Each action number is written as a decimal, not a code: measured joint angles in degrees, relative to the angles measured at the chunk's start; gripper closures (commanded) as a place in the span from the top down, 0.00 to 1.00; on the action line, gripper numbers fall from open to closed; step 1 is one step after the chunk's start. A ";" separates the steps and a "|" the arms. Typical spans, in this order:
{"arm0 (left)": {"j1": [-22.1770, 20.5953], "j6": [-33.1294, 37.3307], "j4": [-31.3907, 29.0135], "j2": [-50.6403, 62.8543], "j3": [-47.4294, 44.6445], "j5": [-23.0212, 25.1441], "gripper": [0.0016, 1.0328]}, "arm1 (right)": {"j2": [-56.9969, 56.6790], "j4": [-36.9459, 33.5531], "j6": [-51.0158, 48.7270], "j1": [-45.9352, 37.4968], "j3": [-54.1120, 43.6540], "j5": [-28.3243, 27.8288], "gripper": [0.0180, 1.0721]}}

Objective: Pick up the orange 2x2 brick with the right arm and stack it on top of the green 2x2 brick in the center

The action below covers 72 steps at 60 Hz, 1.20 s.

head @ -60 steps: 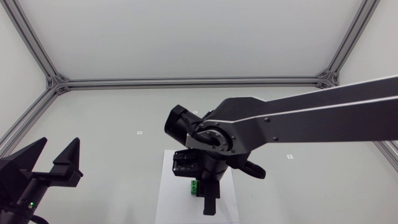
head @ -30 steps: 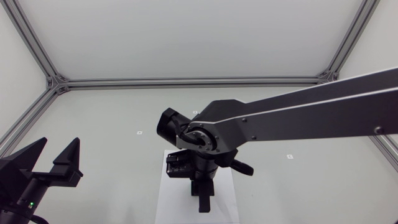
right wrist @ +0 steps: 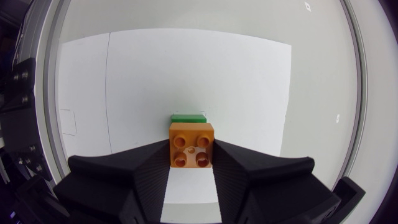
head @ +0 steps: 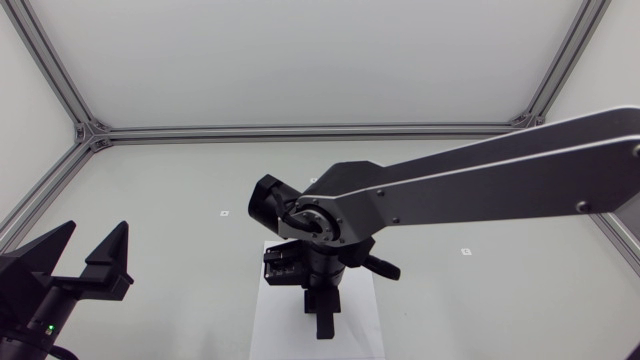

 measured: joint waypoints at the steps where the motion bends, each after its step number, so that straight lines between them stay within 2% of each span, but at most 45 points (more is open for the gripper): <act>1: 0.00 0.02 0.00 0.00 0.00 0.02 0.96 | 0.11 0.00 0.00 0.00 0.00 0.00 0.05; 37: -0.02 0.00 0.00 0.00 0.00 0.00 0.96 | 1.49 0.55 0.00 0.37 0.39 0.37 0.05; 53: 0.00 0.00 0.00 0.00 0.00 0.02 0.96 | 3.72 -2.67 0.02 0.26 3.45 0.31 0.05; 72: -0.02 0.00 0.00 0.00 0.00 0.00 0.96 | 4.07 -3.10 -0.90 -2.36 3.93 -4.90 0.05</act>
